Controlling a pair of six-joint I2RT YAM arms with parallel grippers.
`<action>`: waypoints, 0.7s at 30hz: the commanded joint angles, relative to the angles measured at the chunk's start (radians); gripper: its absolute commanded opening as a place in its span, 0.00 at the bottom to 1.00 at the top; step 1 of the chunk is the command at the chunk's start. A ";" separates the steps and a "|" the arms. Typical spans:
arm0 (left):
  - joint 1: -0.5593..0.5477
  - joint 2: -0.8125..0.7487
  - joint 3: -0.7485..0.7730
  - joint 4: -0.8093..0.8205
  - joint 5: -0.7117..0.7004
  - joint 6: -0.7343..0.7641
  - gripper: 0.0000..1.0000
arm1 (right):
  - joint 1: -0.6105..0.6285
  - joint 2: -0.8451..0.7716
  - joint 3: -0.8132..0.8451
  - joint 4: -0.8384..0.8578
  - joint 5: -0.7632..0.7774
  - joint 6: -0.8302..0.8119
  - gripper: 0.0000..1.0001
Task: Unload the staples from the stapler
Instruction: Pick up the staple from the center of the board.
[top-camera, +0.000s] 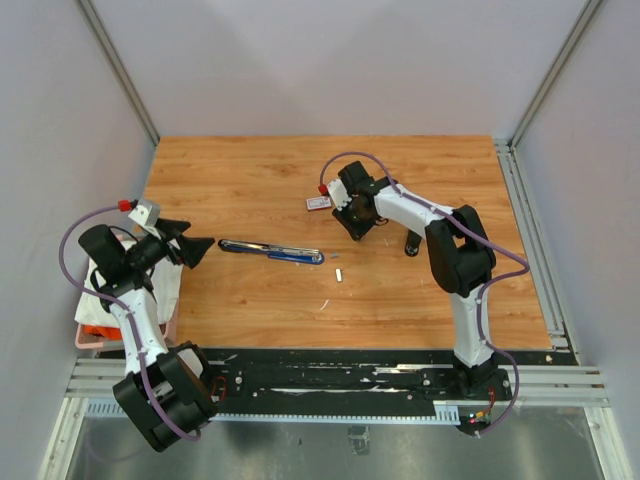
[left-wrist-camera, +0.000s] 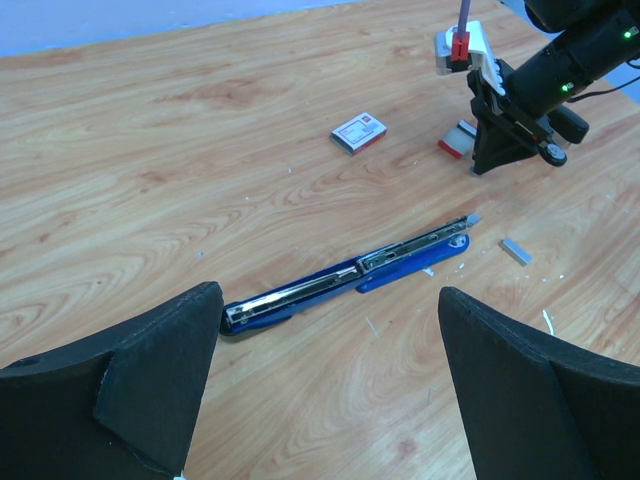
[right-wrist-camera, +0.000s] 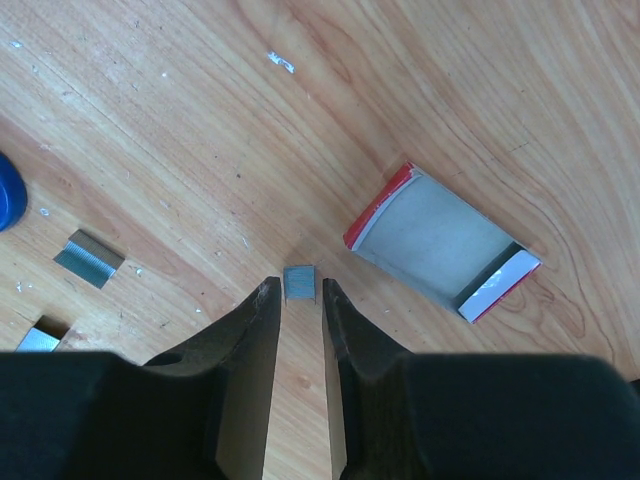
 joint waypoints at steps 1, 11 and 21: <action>0.008 0.003 0.021 -0.007 0.018 0.016 0.98 | -0.001 -0.010 0.023 -0.021 -0.010 -0.003 0.24; 0.007 0.005 0.022 -0.010 0.018 0.021 0.98 | -0.025 0.006 0.019 -0.021 -0.023 -0.003 0.20; 0.007 0.005 0.022 -0.014 0.019 0.025 0.98 | -0.037 0.026 0.022 -0.021 -0.003 -0.002 0.19</action>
